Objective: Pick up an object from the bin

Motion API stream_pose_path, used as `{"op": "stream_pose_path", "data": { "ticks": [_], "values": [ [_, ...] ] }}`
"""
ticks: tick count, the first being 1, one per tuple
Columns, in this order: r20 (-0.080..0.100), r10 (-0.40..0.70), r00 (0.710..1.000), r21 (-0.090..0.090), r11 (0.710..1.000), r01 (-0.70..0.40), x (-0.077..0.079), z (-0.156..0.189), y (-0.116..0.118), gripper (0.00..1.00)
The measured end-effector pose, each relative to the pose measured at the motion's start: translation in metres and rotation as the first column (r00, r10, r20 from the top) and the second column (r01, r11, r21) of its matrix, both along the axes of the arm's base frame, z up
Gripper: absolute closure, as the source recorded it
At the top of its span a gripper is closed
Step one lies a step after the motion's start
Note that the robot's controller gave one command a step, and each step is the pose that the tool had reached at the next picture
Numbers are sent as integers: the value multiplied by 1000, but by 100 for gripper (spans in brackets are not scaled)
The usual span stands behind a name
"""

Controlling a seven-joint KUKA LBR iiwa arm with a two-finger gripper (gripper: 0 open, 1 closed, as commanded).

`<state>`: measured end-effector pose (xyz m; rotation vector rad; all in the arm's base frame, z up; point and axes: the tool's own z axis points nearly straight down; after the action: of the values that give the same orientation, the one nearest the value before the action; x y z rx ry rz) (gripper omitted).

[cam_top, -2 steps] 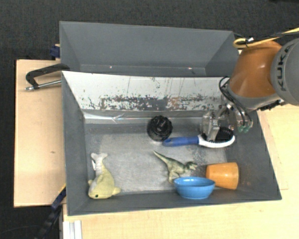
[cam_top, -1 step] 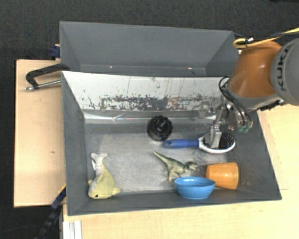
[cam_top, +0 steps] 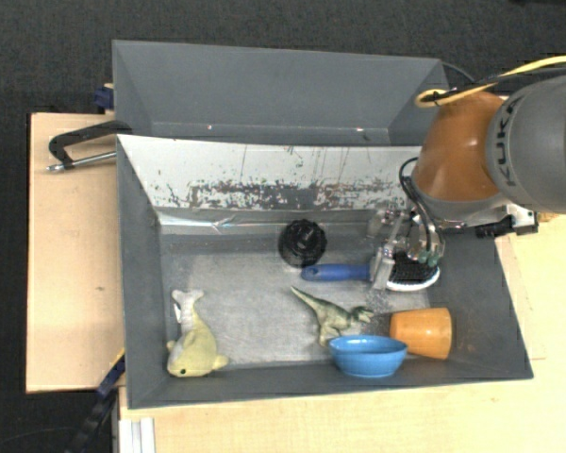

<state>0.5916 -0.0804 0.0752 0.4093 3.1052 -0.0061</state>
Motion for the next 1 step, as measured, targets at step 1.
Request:
{"op": "stream_pose_path", "data": {
  "ticks": [1],
  "values": [
    [-2, -182, 983, 3, 983, 182, -23, -1, 26, 0]
  ]
}}
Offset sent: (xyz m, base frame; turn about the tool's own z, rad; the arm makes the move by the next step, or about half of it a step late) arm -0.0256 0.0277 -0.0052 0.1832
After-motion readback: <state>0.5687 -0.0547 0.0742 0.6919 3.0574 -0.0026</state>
